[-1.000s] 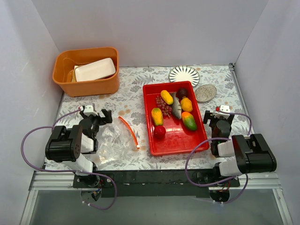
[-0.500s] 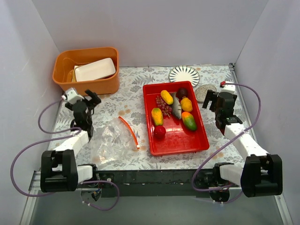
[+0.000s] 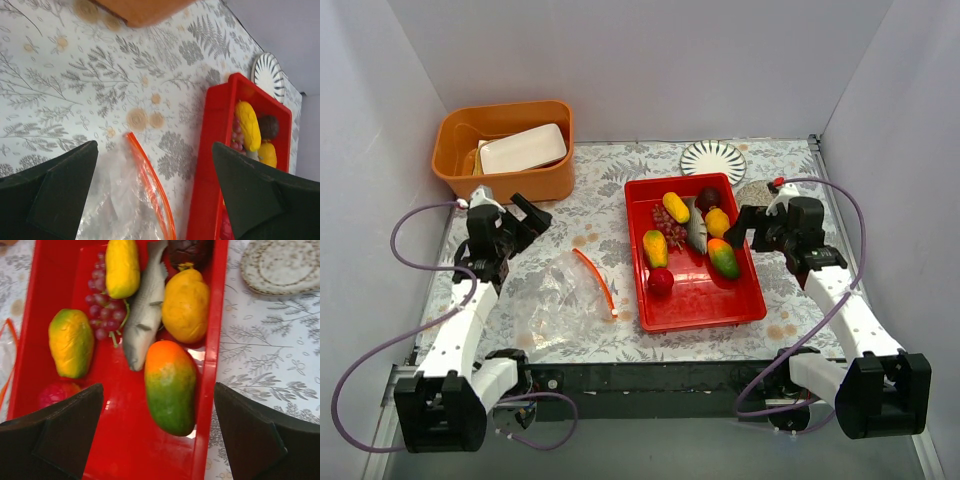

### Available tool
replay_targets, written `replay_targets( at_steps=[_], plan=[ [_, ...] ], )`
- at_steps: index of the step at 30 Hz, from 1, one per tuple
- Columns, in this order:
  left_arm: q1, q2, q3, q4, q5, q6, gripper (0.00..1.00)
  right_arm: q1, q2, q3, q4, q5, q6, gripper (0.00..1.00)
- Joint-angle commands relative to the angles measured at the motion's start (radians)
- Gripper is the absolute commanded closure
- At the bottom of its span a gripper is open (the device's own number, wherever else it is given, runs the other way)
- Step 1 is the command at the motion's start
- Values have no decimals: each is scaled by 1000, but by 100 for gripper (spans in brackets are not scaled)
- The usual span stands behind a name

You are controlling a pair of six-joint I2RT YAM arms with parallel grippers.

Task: Place the food in the zip-top bag and seal the zipper
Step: Adjust the zipper food storage bag at the center of the board.

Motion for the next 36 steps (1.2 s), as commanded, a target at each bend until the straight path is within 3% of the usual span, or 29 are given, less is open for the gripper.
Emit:
replay_targets(
  at_steps=[1,8,13,19,27,36],
  plan=[
    [-107,-134,-19,-184,102,-28,2,5,-5,85,-57,-151,-1,2],
    [-361,-178,-35,-349,-27,-154,2,37,-7,180,-156,-262,-19,2],
    [-473,-243,-142,-375,-68,-290,2,220,-11,200,-149,-205,21,2],
    [-476,-274,-179,-456,-208,-410,2,316,41,217,-147,-202,27,2],
    [-476,-155,-41,-514,-374,-441,2,552,252,353,-110,-265,33,5],
    [-476,-341,91,-660,-533,-437,2,712,606,608,-96,-289,16,18]
  ],
)
